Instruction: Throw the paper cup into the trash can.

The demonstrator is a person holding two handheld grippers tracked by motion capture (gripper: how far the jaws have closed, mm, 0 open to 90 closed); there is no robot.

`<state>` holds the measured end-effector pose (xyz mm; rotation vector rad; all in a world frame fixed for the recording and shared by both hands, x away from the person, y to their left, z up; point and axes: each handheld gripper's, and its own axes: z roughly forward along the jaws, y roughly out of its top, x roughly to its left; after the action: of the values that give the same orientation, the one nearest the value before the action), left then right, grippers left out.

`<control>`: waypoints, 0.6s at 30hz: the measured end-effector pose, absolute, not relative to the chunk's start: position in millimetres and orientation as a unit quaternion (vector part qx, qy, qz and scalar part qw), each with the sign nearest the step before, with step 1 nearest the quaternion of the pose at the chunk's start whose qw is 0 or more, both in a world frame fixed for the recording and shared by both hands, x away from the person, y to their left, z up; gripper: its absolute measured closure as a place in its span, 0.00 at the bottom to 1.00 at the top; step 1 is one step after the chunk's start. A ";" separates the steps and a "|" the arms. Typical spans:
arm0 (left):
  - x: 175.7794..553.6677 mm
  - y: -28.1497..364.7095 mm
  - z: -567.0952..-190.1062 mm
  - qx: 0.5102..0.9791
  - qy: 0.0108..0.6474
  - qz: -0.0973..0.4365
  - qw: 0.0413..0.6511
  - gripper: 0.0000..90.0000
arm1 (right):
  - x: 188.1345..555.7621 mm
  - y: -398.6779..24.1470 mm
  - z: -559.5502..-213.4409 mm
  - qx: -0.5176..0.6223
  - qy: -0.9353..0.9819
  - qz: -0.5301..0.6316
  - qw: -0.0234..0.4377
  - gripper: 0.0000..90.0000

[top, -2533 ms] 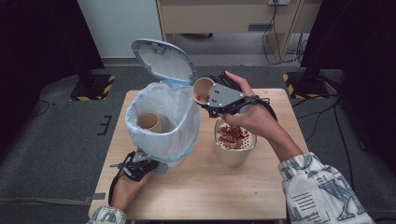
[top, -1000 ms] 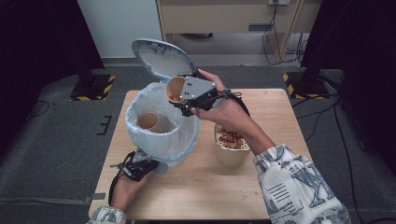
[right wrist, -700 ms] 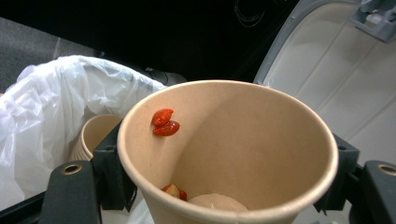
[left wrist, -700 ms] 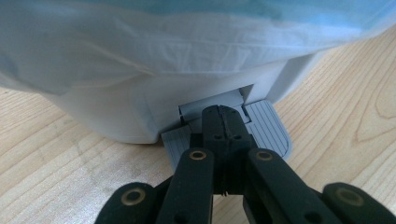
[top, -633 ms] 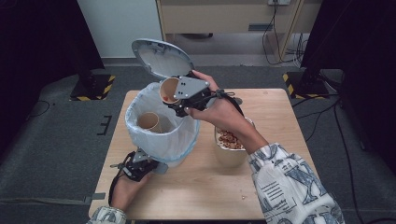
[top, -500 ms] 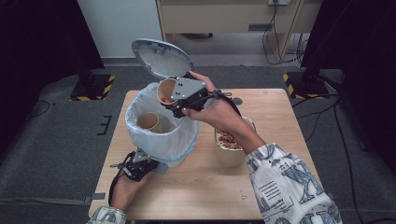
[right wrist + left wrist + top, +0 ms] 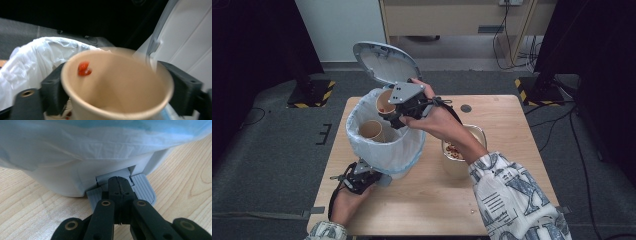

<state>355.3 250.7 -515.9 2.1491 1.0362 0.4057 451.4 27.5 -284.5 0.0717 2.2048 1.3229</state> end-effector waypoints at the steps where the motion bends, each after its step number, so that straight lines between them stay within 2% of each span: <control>1: 355.3 250.7 -515.9 0.831 0.400 0.157 0.353 1.00 | 452.2 29.4 -286.2 0.037 0.826 0.496 0.265 0.14; 18: 355.3 250.8 -515.9 0.831 0.400 0.157 0.353 1.00 | 453.8 25.0 -290.1 0.062 0.832 0.488 0.255 0.12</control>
<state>355.3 250.8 -515.9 2.1498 1.0359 0.4054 453.8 25.0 -290.1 0.1686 2.2596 1.3262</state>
